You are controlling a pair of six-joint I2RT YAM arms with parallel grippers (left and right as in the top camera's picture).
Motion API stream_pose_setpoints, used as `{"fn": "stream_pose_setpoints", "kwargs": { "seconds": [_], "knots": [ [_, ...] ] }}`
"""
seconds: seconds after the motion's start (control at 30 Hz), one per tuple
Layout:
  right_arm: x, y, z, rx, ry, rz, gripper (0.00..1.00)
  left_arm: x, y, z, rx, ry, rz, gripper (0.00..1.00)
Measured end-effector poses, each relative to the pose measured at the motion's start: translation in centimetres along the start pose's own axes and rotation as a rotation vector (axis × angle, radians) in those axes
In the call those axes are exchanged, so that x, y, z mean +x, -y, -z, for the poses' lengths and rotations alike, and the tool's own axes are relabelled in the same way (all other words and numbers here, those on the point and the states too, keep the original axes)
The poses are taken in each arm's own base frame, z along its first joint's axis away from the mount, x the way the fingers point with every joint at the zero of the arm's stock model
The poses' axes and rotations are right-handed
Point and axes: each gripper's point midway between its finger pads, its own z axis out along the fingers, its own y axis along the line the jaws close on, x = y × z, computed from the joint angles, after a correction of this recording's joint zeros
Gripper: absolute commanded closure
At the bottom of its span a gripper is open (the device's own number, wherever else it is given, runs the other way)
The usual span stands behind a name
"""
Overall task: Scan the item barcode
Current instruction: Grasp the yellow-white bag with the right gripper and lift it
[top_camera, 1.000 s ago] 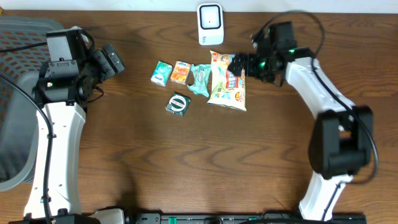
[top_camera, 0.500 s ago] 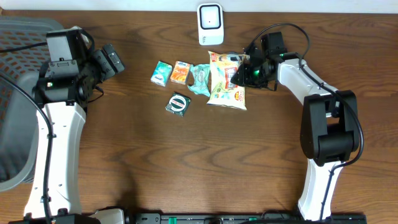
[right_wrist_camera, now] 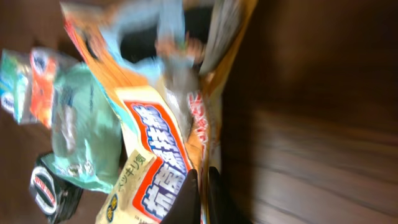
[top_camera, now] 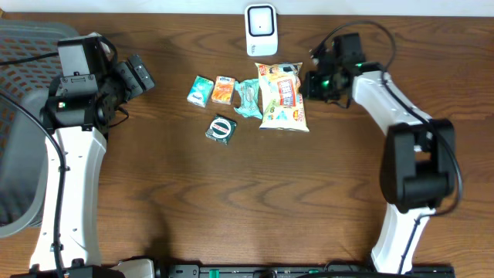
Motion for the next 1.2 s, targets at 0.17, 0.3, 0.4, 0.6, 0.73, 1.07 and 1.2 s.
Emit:
{"fn": "stream_pose_setpoints", "kwargs": {
  "seconds": [0.17, 0.3, 0.4, 0.6, 0.73, 1.07, 1.2],
  "knots": [
    [-3.0, -1.0, 5.1, 0.067, 0.135, 0.054, 0.61, 0.0, 0.0, 0.0, 0.000, 0.000, 0.000, 0.02],
    [-3.2, -0.9, 5.1, 0.083, 0.139, 0.063, 0.40, 0.0, 0.0, 0.0, 0.000, 0.000, 0.000, 0.02],
    [-2.6, -0.3, 3.4, 0.079, 0.108, 0.052, 0.37, 0.0, 0.0, 0.0, 0.000, 0.000, 0.000, 0.02],
    [-1.1, -0.3, -1.8, -0.045, 0.035, 0.042, 0.34, 0.0, 0.0, 0.0, 0.000, 0.000, 0.000, 0.02],
    [1.2, -0.9, -5.0, -0.131, -0.047, 0.031, 0.83, 0.0, 0.0, 0.0, 0.000, 0.000, 0.000, 0.02],
    [0.7, -2.8, -5.5, -0.219, -0.028, 0.040, 0.99, 0.0, 0.0, 0.0, 0.000, 0.000, 0.000, 0.02],
    [0.1, -1.6, -4.4, -0.169, -0.010, 0.016, 0.99, 0.0, 0.0, 0.0, 0.000, 0.000, 0.000, 0.02]
  ]
}}
